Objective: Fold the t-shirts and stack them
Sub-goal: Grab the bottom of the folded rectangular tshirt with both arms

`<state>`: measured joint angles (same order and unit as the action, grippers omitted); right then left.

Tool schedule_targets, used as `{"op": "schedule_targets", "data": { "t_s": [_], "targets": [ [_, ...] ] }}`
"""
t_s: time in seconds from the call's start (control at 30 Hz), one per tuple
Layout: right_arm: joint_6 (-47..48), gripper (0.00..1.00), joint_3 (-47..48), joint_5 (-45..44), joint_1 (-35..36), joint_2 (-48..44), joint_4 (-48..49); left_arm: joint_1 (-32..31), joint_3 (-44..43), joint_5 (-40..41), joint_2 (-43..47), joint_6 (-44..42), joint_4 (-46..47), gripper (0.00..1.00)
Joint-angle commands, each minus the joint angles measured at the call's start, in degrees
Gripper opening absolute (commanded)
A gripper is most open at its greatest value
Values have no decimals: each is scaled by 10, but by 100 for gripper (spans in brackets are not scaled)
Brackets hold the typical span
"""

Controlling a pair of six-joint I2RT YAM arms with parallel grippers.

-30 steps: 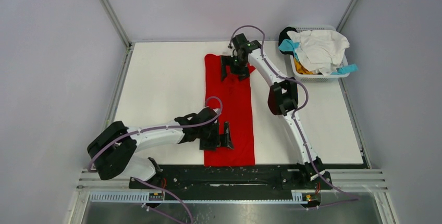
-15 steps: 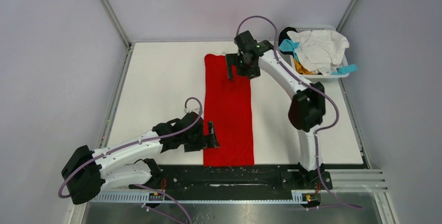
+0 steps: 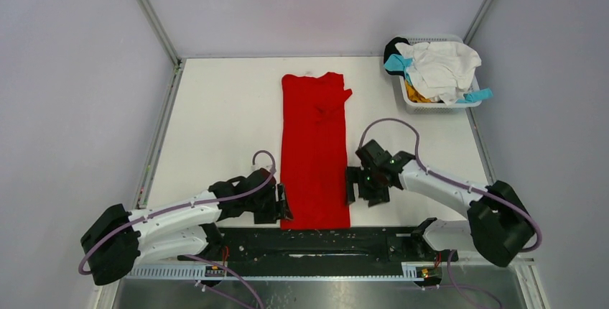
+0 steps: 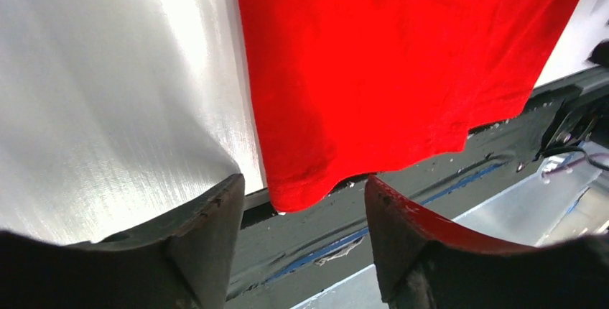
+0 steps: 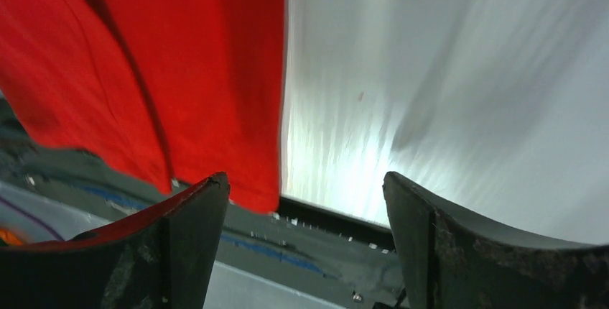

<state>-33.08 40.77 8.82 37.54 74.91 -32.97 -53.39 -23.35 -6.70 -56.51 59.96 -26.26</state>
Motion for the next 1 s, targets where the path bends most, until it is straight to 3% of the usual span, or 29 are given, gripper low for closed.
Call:
{"op": "schedule_targets", "data": {
  "t_s": [0.0,0.17,0.37,0.47,0.53,0.63,0.67,0.97],
  "targets": [
    [-80,84,-68,83,56,-64,63,-8,18,-20,-14,17,48,58],
    [-114,73,-109,92,95,-81,92,-11,15,-9,-52,18,54,45],
    [-136,54,-120,97,110,-39,152,-16,16,-14,-64,18,54,22],
    [-143,44,-127,102,119,-27,163,-18,23,-17,-56,22,54,15],
    [-147,34,-136,99,123,-24,169,-20,27,-17,-52,26,54,10],
    [-148,3,-144,95,124,-28,170,-22,28,-22,-49,28,54,0],
    [-148,0,-147,96,125,-35,168,-24,28,-26,-46,29,54,0],
    [-155,0,-159,123,138,-152,135,-53,11,-39,20,40,24,0]
  ]
}}
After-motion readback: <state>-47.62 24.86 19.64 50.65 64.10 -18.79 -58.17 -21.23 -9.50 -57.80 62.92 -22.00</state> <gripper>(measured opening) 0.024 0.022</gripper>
